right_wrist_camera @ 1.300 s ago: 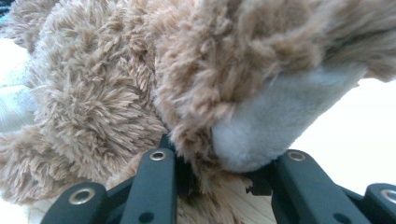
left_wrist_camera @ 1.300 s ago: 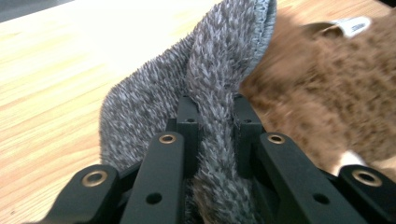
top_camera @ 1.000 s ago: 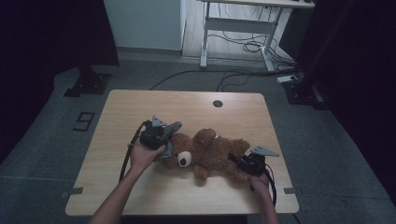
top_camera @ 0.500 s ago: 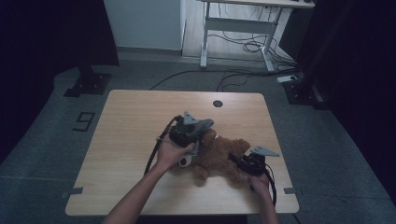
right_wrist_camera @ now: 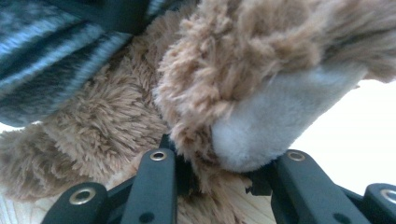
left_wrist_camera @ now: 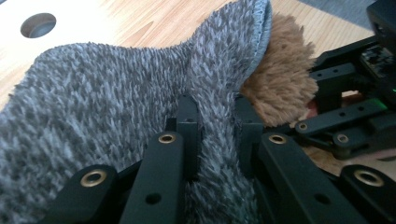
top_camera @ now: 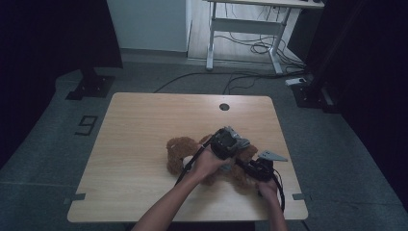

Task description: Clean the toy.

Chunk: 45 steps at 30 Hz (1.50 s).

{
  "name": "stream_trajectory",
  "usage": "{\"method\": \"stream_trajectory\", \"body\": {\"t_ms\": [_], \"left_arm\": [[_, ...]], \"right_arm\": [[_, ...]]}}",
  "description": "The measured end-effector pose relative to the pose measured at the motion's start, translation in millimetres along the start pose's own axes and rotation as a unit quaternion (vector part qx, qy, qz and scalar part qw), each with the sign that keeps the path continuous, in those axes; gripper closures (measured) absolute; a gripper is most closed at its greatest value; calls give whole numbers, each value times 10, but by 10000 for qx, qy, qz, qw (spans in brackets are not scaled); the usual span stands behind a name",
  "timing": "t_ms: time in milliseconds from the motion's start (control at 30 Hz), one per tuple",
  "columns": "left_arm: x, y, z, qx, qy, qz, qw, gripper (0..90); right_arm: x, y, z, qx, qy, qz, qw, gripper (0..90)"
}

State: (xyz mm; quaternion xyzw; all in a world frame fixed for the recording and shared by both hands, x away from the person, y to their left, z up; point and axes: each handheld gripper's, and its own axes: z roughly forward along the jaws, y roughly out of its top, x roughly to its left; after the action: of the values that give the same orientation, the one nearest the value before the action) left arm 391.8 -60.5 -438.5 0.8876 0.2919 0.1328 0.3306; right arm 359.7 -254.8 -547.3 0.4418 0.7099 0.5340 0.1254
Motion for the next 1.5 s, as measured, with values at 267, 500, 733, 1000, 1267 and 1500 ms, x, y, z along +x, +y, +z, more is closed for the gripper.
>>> {"method": "stream_trajectory", "body": {"t_ms": [267, 500, 733, 1000, 1267, 1500], "left_arm": [[212, -178, -267, -165, 176, -194, 9995, 773], [577, -460, -629, -286, 502, -553, 9968, 773], [822, -799, -902, -530, 502, -985, 9925, 773], [1002, -1151, -983, -406, 771, -1151, 9895, 773], [1080, -1311, -1025, -373, 836, -1298, 9873, 773], [1158, -1369, -1068, -391, 833, -1495, 9845, 773]], "right_arm": [[-3, -1, 1, -7, 11, 4, 10000, 693], [-24, -8, 1, 12, 10, 8, 10000, 693], [-13, -11, 2, 10, 13, 7, 10000, 693], [-12, -15, 6, 2, 20, 18, 10000, 693], [-5, -20, 5, 9, 4, 27, 10000, 693], [-5, -20, 5, 15, -4, 23, 10000, 694]]}}
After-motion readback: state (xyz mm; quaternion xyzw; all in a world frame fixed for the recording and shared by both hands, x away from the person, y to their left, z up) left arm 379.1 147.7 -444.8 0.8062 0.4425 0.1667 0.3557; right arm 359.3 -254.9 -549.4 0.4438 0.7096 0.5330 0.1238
